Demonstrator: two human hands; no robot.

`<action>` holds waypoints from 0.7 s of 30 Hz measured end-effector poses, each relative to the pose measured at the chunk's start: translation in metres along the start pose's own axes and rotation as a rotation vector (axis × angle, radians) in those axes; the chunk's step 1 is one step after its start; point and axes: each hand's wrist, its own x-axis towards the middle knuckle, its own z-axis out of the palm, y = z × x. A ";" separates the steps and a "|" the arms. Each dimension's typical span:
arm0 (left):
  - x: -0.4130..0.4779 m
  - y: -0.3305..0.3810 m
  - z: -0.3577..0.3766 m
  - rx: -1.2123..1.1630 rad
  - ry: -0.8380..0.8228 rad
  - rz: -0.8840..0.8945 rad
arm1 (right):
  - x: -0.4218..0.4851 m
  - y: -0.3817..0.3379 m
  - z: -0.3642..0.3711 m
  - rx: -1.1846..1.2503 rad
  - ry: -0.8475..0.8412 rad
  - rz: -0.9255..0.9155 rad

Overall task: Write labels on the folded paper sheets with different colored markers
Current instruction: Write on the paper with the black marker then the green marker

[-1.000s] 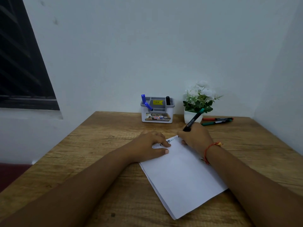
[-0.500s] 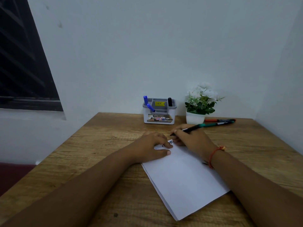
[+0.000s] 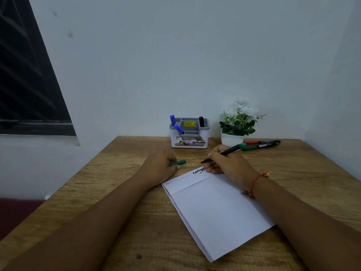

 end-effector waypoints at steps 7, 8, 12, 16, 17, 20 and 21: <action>0.003 -0.001 0.004 -0.109 0.061 0.050 | -0.002 -0.002 -0.002 0.028 -0.048 -0.024; 0.003 -0.002 0.004 -0.126 0.068 0.068 | -0.002 -0.002 -0.003 0.039 -0.053 -0.026; 0.002 0.000 0.004 -0.191 0.084 0.097 | -0.002 -0.001 -0.005 0.035 -0.088 -0.031; 0.001 0.004 0.006 -0.212 0.071 0.130 | -0.003 -0.002 -0.006 0.029 -0.112 -0.036; 0.001 0.005 0.006 -0.215 0.067 0.134 | -0.003 -0.002 -0.006 0.030 -0.115 -0.036; 0.000 0.008 0.007 -0.223 0.071 0.141 | -0.003 -0.002 -0.006 0.017 -0.132 -0.028; 0.000 0.009 0.008 -0.224 0.074 0.144 | -0.003 -0.002 -0.006 0.008 -0.133 -0.028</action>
